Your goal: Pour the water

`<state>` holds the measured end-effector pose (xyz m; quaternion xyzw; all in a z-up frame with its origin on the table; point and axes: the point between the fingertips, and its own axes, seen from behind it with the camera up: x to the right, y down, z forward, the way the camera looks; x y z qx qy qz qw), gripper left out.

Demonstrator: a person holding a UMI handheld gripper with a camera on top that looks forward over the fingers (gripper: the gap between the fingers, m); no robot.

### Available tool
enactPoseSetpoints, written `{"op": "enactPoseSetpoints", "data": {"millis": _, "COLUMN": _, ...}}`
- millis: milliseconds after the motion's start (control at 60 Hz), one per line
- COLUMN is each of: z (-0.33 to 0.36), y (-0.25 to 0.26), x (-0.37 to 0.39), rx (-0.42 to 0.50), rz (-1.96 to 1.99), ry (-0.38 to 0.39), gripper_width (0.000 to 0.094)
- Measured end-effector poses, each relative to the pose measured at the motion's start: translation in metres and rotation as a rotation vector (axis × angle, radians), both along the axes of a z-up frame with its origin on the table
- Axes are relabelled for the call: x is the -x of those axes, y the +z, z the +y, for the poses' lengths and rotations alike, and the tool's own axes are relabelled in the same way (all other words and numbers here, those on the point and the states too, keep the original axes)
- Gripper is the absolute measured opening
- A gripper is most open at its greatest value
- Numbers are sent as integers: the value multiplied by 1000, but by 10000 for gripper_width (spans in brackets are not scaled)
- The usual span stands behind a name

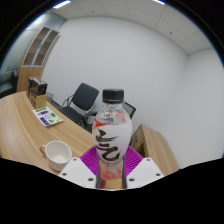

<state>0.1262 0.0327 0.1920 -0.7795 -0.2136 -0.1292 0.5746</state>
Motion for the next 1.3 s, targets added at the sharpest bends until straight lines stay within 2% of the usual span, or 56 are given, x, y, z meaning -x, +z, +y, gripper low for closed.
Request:
{"op": "enactPoseSetpoints", "data": {"millis": 150, "z": 2, "y": -51, "x": -1, "rx": 63, "rz": 307, "ry": -2, "gripper_width": 290}}
{"op": "enactPoseSetpoints", "data": {"millis": 317, "z": 11, "y": -103, "x": -10, "rx": 106, "rz": 384, "ry": -12, "gripper_width": 299}}
{"op": "enactPoseSetpoints", "data": {"millis": 433, "z": 14, "y": -126, "x": -15, "rx": 123, "rz": 434, "ry": -13, "gripper_width": 322}}
{"op": "enactPoseSetpoints", "data": {"millis": 467, "z": 15, "y": -122, "x": -15, "rx": 88, "rz": 452, "ry": -2, "gripper_width": 326}}
{"op": "enactPoseSetpoints", "data": {"millis": 550, "z": 13, "y": -123, "x": -16, "rx": 88, "rz": 464, "ry": 1, "gripper_width": 353}}
{"op": "enactPoseSetpoints", "data": {"millis": 700, "z": 12, "y": -126, "x": -16, "rx": 112, "rz": 467, "ry": 1, "gripper_width": 536}}
{"op": "enactPoseSetpoints", "data": {"millis": 783, "z": 4, "y": -131, "x": -20, "rx": 165, "rz": 463, "ry": -24, "gripper_width": 873}}
{"op": "enactPoseSetpoints", "data": {"millis": 833, "z": -3, "y": -134, "x": -25, "rx": 190, "rz": 456, "ry": -56, "gripper_width": 828}}
{"op": "enactPoseSetpoints", "data": {"millis": 883, "z": -13, "y": -130, "x": -29, "rx": 204, "rz": 456, "ry": -94, "gripper_width": 862}}
{"op": "enactPoseSetpoints", "data": {"millis": 1000, "z": -53, "y": -111, "x": -30, "rx": 233, "rz": 459, "ry": -175, "gripper_width": 857}}
{"op": "enactPoseSetpoints", "data": {"millis": 1150, "z": -129, "y": -74, "x": -17, "rx": 262, "rz": 429, "ry": -237, "gripper_width": 858}}
{"op": "enactPoseSetpoints", "data": {"millis": 1300, "z": -214, "y": -38, "x": 13, "rx": 264, "rz": 382, "ry": -249, "gripper_width": 851}}
